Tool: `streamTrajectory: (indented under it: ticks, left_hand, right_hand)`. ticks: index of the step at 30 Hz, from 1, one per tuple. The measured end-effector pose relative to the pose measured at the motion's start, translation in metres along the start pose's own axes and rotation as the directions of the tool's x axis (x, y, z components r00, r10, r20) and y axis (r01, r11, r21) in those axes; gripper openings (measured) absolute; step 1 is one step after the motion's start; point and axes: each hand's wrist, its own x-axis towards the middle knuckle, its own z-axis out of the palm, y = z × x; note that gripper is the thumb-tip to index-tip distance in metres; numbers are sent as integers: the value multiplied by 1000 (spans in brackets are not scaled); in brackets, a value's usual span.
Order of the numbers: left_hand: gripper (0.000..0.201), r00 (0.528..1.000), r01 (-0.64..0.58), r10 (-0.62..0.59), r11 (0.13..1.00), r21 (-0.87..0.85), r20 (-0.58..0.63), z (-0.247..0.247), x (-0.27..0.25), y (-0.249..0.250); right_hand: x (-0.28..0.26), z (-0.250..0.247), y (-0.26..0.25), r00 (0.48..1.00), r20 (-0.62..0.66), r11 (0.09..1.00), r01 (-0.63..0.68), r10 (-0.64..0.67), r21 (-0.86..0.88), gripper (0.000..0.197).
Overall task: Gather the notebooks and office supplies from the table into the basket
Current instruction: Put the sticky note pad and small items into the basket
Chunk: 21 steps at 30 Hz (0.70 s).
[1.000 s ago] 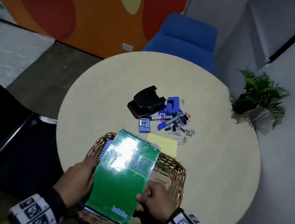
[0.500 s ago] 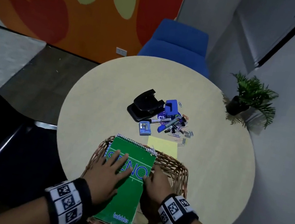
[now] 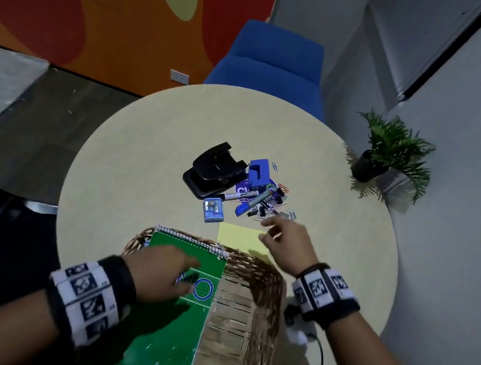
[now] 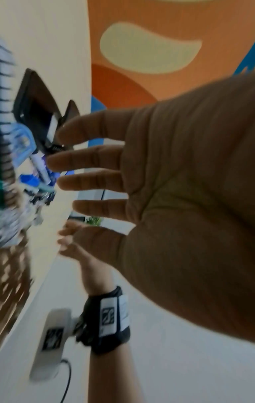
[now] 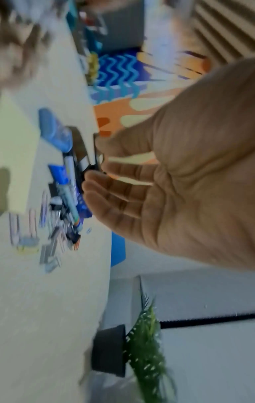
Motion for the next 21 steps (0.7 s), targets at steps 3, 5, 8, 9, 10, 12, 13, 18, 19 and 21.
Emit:
streamTrajectory:
  ticks: [3,5,8,9,10,12,13,18,19,21]
  left_hand:
    - [40,971,72,-94,992,-104,-219,-33,30,-6]
    - [38,945,153,-188,977,-147,-268,-42,50,-11]
    - [35,930,246,-288,949,-196,-229,-38,78,-13]
    - [34,931,274,-309,943,-189,-193,-34,88,-12]
    - [33,930,303,-331,936,-178,-161,-29,97,-13]
    - [32,917,356,-378,919,-168,-125,-22,115,-16]
    - [33,909,381,-401,910,-165,-114,-21,122,-19]
    - [32,898,429,-435,899,-85,-71,-26,154,-34]
    - [30,902,420,-424,905,-68,-76,-27,159,-34]
    - [31,915,391,-394,919,-50,-89,-30,169,-34]
  right_hand:
    - [42,-8,17,979,201,972,86,-41,-219,33]
    - [60,-1,25,943,329,915,173,-46,-366,43]
    - [75,18,32,912,397,826,298,-98,-479,57]
    - [78,24,34,906,409,810,320,-109,-491,61]
    - [81,31,37,902,415,802,333,-119,-495,65]
    - [85,43,41,901,412,789,348,-133,-506,71]
    - [86,49,43,901,413,788,349,-133,-508,74]
    - [92,56,48,916,398,858,239,-45,-454,69]
    - [91,52,46,918,394,849,239,-40,-471,57]
    - [89,42,42,930,361,828,255,-69,-499,18]
